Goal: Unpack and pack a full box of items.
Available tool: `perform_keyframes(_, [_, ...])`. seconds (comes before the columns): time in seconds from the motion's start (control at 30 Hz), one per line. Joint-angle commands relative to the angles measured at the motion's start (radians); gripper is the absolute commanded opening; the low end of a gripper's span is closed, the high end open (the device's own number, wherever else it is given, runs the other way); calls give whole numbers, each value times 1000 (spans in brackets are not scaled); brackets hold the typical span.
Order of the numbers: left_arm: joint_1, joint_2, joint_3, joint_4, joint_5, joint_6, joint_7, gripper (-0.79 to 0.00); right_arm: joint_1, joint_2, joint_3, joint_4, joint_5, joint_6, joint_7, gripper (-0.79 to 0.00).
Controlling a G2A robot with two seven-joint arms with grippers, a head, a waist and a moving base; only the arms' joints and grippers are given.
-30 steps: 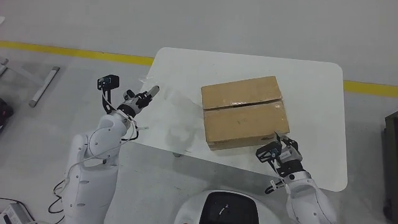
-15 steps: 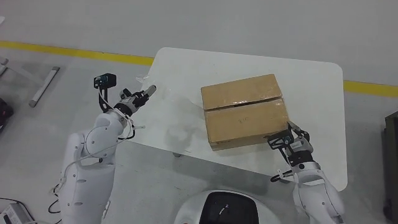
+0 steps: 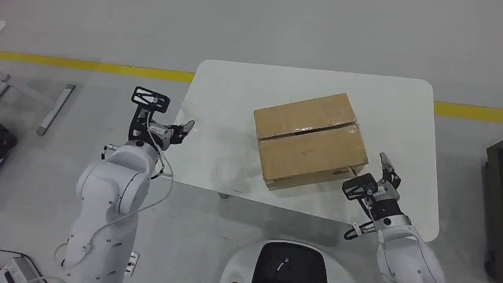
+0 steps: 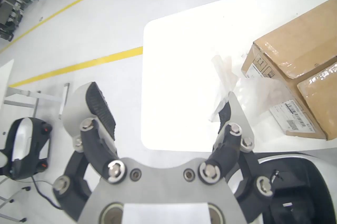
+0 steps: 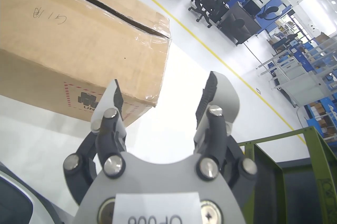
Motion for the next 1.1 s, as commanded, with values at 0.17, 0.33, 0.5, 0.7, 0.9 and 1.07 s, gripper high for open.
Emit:
perform_keyframes(0.17, [11,8,-12,-64,-54,-99,16,0,7,-2,-3,36,8,3,-8,-71])
perform_keyframes(0.33, [15,10,-80,-80,-202,-125,65,0,9,-3,-4,45,25,6,-19,-52])
perform_keyframes(0.5, [13,12,-126,-80,-353,-157,119,0,0,-2,3,37,33,0,-34,-12])
perform_keyframes(0.7, [0,22,-123,-80,-408,-196,123,0,-10,-1,11,35,36,0,-39,0])
perform_keyframes(0.9, [-28,28,-98,-80,-421,-150,125,0,-23,1,17,20,35,2,-48,0])
perform_keyframes(1.07, [-53,30,-69,-80,-400,-53,137,0,-54,3,56,-17,93,27,-77,0])
